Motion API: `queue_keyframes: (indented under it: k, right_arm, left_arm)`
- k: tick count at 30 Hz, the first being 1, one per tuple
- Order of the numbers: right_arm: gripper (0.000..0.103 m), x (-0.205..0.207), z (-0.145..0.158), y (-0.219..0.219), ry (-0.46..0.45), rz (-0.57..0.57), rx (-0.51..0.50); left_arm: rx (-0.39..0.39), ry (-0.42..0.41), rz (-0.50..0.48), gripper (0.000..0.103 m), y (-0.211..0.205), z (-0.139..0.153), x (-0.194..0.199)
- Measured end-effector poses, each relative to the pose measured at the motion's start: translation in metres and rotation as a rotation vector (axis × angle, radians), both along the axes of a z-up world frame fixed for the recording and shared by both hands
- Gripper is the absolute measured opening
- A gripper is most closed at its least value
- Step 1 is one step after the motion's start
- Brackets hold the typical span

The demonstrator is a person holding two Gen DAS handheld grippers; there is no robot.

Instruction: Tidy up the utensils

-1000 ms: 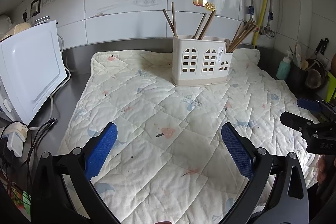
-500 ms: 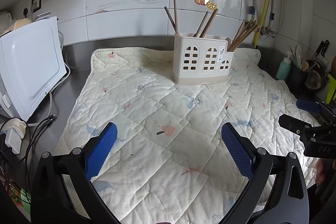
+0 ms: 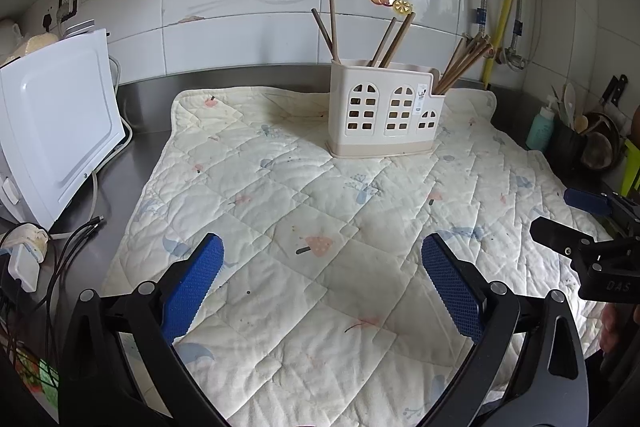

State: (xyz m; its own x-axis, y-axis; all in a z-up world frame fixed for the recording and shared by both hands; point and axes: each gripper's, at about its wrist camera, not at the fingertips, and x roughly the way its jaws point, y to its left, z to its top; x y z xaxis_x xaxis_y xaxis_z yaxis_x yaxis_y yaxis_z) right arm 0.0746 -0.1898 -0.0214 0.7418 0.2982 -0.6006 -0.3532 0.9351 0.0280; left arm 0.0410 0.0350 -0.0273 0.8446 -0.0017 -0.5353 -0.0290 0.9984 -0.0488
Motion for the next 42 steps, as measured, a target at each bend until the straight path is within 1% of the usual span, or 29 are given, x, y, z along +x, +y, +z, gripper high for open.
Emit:
queue_keyframes:
  k: [42]
  right_arm:
    - [0.092,-0.001,0.0003,0.0025,-0.003,0.011,-0.001]
  left_arm:
    - [-0.001,-0.004,-0.002,0.098,-0.0041,0.0013,-0.001]
